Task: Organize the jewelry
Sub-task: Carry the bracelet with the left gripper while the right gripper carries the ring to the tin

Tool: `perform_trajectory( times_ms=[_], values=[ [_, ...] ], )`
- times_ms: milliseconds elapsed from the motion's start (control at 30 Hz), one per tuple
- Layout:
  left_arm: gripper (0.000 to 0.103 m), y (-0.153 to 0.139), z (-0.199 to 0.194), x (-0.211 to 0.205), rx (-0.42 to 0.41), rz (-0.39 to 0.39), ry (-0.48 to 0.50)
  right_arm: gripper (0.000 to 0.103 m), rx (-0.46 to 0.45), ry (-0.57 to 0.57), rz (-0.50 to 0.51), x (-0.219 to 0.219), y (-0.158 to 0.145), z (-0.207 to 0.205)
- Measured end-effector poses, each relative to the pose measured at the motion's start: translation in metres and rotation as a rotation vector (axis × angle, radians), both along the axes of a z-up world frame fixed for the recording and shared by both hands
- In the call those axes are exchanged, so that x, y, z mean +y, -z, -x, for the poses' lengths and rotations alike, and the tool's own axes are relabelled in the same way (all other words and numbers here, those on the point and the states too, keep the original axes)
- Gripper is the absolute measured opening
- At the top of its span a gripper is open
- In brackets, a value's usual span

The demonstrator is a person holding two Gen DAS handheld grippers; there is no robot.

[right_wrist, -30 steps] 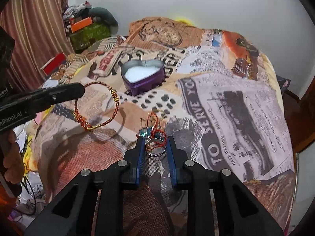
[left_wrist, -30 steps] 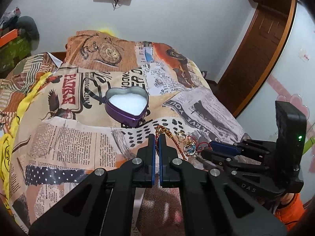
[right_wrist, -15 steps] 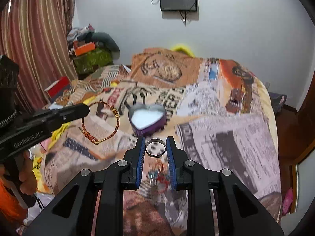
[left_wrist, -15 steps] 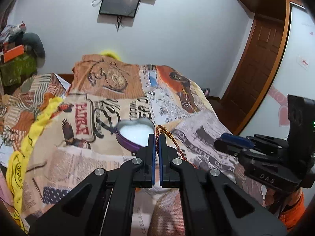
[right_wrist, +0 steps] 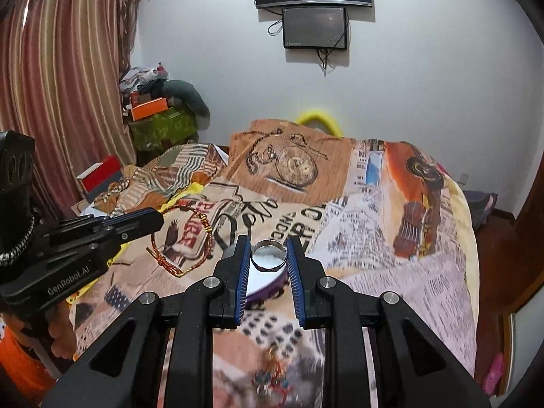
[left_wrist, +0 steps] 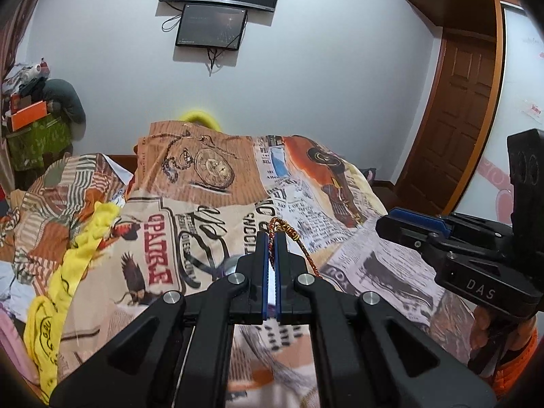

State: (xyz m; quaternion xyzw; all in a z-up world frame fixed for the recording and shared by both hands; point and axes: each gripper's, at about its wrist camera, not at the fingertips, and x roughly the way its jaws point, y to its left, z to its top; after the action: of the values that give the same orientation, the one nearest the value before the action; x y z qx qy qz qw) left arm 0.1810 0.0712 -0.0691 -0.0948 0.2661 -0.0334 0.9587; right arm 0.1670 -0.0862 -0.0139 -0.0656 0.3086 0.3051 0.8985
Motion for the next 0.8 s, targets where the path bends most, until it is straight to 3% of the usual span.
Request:
perform_trajectory(
  times_ms=[433,800],
  values=[
    [0.001,0.033,-0.066,0.009,0.088,-0.013,0.013,0.02,0.016,-0.026,0.075,0.031,0.023,-0.04],
    [0.001,0.075,-0.102,0.021,0.231,0.015,0.053,0.02,0.118,-0.096,0.152,0.054,0.056,-0.071]
  ],
)
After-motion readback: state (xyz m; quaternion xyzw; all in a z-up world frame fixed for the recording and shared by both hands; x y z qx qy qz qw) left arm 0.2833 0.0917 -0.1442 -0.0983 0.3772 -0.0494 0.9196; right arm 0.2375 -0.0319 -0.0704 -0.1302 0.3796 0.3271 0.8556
